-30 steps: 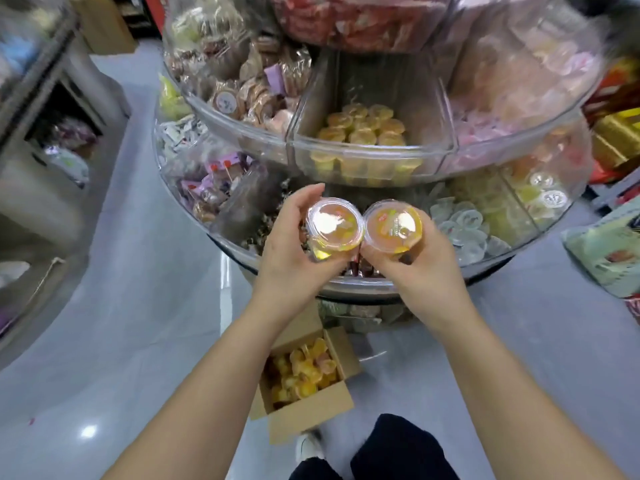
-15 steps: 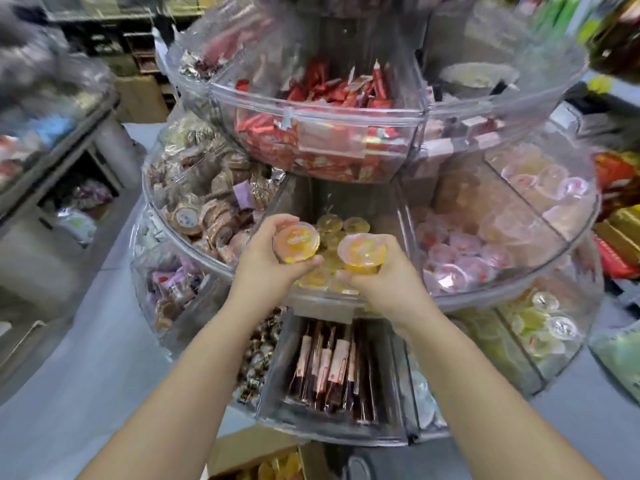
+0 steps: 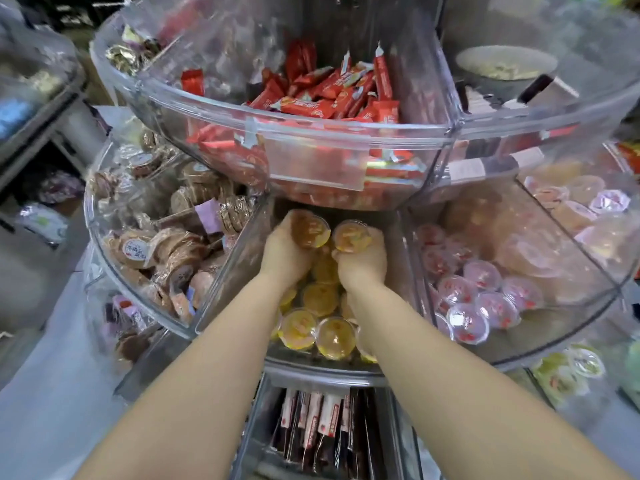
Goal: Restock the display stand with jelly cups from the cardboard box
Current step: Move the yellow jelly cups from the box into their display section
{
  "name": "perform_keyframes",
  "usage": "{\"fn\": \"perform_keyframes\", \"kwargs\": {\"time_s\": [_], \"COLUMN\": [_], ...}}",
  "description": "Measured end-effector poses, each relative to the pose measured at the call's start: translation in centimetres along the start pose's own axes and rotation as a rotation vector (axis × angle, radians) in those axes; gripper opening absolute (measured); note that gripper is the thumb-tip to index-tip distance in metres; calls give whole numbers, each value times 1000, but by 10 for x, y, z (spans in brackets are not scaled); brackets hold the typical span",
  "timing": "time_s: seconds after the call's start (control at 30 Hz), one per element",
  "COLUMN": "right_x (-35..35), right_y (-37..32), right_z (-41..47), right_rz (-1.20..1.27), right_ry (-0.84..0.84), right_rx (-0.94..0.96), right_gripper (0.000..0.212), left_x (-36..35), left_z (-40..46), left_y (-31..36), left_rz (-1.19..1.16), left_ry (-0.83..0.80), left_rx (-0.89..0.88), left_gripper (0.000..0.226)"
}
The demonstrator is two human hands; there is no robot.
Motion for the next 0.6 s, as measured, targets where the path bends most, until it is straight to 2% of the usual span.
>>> {"fn": "perform_keyframes", "kwargs": {"time_s": [0.1,0.23,0.5,0.6], "right_x": [-1,0,-5,-3], "right_y": [8,12,15,11], "right_z": [5,10,11,9], "right_rz": [-7,-35,15,-32], "right_ry": [23,36,-17,-37], "right_rx": [-14,-8,-19,-4], "right_gripper": [25,15,16,16], "left_x": [-15,-13,-21,-24], "left_z": [10,11,19,15], "left_y": [-15,-24,-24,-31], "left_rz": [-21,-3,-18,-49], "left_ry": [-44,-8,-63,-75], "left_rx": [71,80,104,161], "left_gripper": [49,54,53,60]}}
Point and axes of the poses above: each hand's wrist, its own z-axis towards the middle knuckle, its own x-axis out of the back of the hand, y = z × x, the point moved 9 cm from there along z, towards the middle knuckle, and after that the axes turned 5 degrees about -x, right-handed, at the moved point
